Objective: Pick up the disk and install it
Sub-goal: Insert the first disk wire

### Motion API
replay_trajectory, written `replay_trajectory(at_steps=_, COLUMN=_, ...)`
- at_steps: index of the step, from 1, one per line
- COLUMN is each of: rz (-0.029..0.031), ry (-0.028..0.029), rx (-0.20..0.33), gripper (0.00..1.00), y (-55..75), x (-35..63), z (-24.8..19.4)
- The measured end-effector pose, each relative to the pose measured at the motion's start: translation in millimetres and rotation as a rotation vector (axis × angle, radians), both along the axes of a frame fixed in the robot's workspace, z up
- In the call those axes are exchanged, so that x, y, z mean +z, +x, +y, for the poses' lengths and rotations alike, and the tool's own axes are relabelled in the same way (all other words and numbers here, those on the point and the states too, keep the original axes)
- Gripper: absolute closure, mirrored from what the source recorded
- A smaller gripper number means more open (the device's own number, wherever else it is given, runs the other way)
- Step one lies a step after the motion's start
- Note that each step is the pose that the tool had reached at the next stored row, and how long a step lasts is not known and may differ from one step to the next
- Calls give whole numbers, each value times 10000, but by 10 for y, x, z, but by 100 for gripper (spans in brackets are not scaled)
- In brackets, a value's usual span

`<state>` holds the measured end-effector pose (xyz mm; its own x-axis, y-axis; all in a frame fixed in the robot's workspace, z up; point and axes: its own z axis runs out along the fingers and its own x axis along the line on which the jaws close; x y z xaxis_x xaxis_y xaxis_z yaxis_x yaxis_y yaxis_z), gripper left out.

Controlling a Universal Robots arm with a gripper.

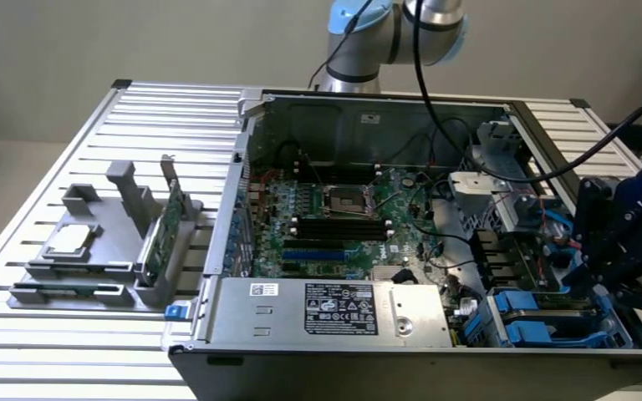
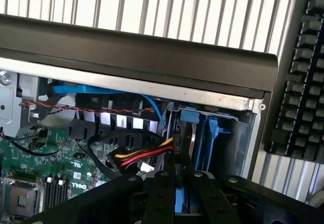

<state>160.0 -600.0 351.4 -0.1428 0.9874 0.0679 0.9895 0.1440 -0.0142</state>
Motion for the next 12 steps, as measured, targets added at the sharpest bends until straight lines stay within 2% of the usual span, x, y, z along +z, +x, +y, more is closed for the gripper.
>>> replay_trajectory(at_steps=3, rz=0, ry=-106, rx=-125, gripper=84, y=-17, x=-4, z=0)
replay_trajectory(at_steps=9, rz=0, ry=-232, rx=-342, gripper=84, y=-40, x=-17, z=3)
replay_trajectory(at_steps=12, rz=-1, ry=-300, rx=-363, gripper=84, y=-47, x=-20, z=22)
